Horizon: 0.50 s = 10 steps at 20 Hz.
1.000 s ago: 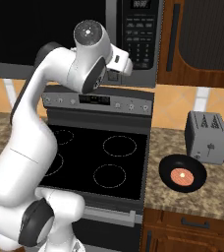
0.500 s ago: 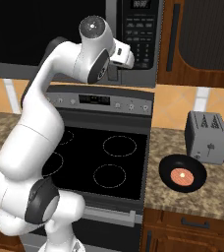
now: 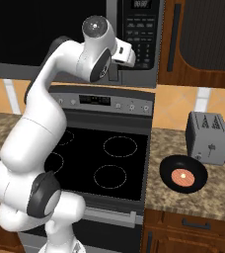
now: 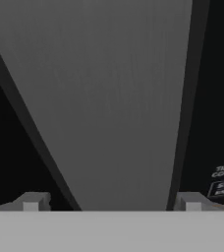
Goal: Open the microwave, place the bowl with waffle inside the microwave, then close the microwave door and turn it on.
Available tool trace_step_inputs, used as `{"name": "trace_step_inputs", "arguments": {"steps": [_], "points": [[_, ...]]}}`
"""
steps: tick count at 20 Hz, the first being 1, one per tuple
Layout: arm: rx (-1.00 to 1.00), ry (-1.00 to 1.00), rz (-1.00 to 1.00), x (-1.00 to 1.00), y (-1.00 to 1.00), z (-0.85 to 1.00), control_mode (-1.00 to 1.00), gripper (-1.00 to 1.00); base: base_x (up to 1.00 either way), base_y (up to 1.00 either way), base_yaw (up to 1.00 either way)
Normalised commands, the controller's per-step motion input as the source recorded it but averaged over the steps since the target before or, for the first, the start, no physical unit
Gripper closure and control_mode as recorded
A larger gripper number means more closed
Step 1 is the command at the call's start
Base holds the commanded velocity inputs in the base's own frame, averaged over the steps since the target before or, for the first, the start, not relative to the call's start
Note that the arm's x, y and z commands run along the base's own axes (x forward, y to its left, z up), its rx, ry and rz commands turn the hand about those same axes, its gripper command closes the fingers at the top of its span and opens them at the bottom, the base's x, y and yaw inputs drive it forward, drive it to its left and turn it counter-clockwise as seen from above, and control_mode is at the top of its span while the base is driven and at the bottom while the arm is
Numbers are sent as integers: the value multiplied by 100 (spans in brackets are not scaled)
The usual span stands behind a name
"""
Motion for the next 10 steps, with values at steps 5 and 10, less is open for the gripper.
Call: {"name": "trace_step_inputs", "arguments": {"steps": [5,10], "points": [[-3,-7,0,35,-3,-9,-100,-100,0,0,0],[-1,-31,5,47,0,-40,-100,-100,0,0,0]]}}
